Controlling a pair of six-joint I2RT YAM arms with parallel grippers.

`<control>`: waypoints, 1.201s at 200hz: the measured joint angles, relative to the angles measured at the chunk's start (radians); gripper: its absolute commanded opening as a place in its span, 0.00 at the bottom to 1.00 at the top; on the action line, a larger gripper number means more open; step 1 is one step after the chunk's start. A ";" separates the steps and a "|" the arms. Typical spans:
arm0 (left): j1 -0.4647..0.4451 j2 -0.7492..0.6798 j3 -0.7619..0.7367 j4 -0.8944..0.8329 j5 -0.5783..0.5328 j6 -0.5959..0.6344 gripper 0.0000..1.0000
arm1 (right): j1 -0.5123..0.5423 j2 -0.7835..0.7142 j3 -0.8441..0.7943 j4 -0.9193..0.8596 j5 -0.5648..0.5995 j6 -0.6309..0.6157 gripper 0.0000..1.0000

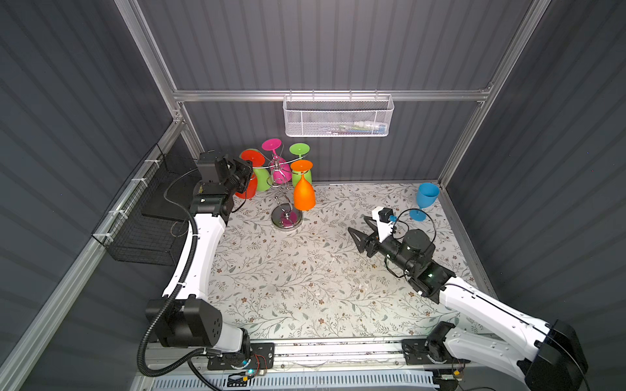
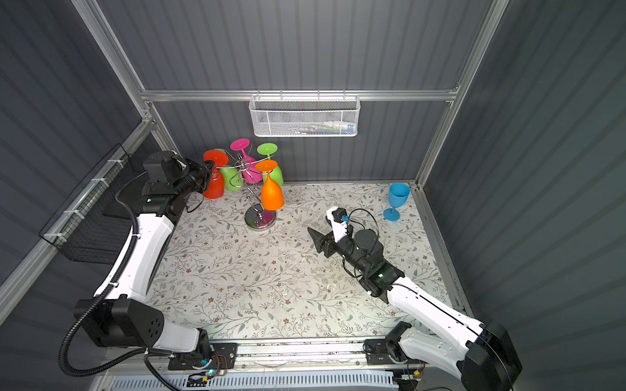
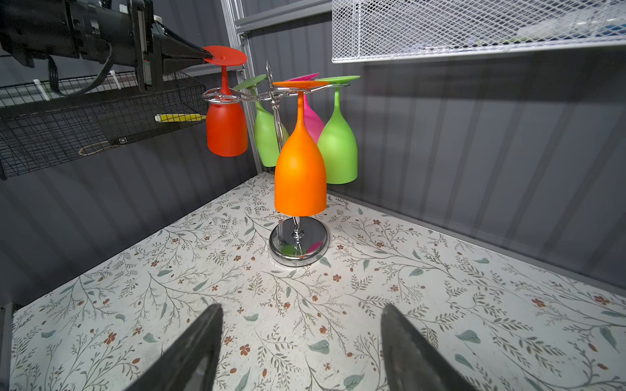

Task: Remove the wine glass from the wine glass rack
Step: 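Lift the red glass off the rack hook with the left gripper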

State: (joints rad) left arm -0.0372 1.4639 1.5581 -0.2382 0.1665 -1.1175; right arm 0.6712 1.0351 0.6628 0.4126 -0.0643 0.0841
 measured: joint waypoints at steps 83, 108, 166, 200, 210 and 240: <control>0.000 -0.034 -0.102 0.059 0.115 0.000 0.00 | 0.000 0.000 0.000 0.000 0.000 0.001 0.74; 0.000 -0.071 -0.139 0.063 0.142 -0.001 0.00 | 0.000 0.000 0.000 0.000 0.000 0.001 0.74; 0.000 -0.174 -0.242 0.068 0.191 -0.001 0.00 | 0.000 0.001 0.000 0.000 0.000 0.003 0.74; 0.000 -0.239 -0.309 0.064 0.217 -0.001 0.00 | 0.000 0.006 0.000 -0.002 0.000 0.013 0.74; 0.000 -0.262 -0.324 0.059 0.227 -0.001 0.00 | 0.000 0.008 0.001 -0.003 0.000 0.018 0.74; 0.000 -0.351 -0.374 0.043 0.257 0.000 0.00 | 0.000 0.024 0.015 -0.030 0.006 0.039 0.76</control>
State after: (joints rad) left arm -0.0372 1.1126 1.1843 -0.1951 0.4236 -1.1172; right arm 0.6712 1.0595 0.6777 0.3824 -0.0578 0.1230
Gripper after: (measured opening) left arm 0.053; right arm 0.752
